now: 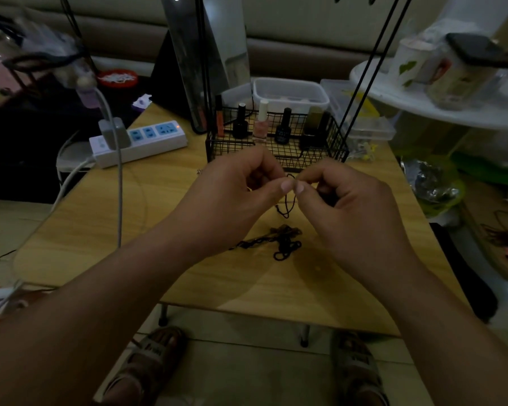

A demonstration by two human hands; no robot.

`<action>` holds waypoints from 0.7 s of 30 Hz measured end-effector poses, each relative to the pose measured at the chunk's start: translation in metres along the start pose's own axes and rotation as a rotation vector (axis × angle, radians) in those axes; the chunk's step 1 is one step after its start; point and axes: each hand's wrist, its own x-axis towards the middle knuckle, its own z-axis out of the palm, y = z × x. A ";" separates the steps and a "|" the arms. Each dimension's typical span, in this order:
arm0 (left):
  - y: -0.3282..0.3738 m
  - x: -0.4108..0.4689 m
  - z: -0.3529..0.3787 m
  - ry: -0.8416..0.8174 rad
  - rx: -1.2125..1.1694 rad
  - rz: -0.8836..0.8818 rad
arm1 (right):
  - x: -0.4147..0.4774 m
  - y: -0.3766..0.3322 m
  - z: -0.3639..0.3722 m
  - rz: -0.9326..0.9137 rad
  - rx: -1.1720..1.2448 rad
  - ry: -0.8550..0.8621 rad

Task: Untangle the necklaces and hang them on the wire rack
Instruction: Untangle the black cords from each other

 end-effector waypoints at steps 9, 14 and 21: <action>-0.003 0.001 -0.012 -0.144 -0.144 -0.041 | -0.001 -0.005 -0.005 -0.018 0.119 -0.085; -0.003 0.001 -0.015 -0.187 -0.178 -0.037 | -0.001 -0.008 -0.006 0.031 0.213 -0.124; -0.002 0.001 -0.015 -0.167 -0.149 -0.046 | -0.003 -0.006 -0.003 0.048 0.187 -0.099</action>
